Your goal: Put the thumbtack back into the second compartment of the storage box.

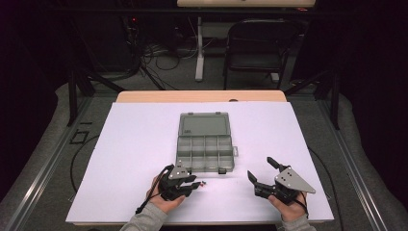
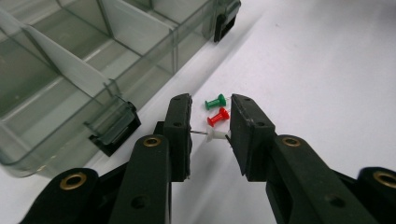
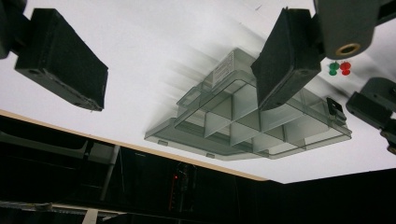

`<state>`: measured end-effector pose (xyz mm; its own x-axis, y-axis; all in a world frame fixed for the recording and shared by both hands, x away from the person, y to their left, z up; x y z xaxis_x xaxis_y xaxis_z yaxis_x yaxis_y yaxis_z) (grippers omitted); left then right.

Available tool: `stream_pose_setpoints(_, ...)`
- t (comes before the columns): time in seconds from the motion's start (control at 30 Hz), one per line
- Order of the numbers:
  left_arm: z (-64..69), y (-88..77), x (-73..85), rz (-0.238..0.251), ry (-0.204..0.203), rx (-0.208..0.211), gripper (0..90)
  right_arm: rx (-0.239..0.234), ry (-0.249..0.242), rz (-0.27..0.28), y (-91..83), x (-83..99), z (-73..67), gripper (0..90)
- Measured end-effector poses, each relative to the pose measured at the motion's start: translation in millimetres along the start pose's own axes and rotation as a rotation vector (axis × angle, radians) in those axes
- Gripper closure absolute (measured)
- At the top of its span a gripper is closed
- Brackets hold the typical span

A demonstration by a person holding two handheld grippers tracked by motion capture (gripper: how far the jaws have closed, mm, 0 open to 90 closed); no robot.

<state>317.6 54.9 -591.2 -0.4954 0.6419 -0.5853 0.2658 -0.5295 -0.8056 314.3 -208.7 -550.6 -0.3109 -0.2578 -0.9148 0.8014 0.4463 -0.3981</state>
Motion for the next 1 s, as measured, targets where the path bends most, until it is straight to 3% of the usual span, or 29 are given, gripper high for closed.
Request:
stream_pose_setpoints(0.4, -13.2, -39.5, -15.8, 0.035, -0.045, -0.007, 68.8, 0.003, 0.0, 0.0, 0.3, 0.2, 0.6, 16.6)
stream_pose_setpoints(1.0, -33.4, -57.3, -50.7, 0.03, -0.07, -0.012, 68.9, 0.009, 0.01, -0.002, 0.7, 0.8, 2.5, 16.6)
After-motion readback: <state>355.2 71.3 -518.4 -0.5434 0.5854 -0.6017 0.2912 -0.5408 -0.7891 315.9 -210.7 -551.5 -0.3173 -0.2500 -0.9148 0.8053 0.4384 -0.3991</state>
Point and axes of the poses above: each handheld gripper's, and its own axes: y roughly forward along the jaws, x roughly out of its underside, z roughly to its right, the point moved 7 cm from there along y, roughly forward along the jaws, and after that the axes turned 12 degrees about -z, right-handed, at the moved point
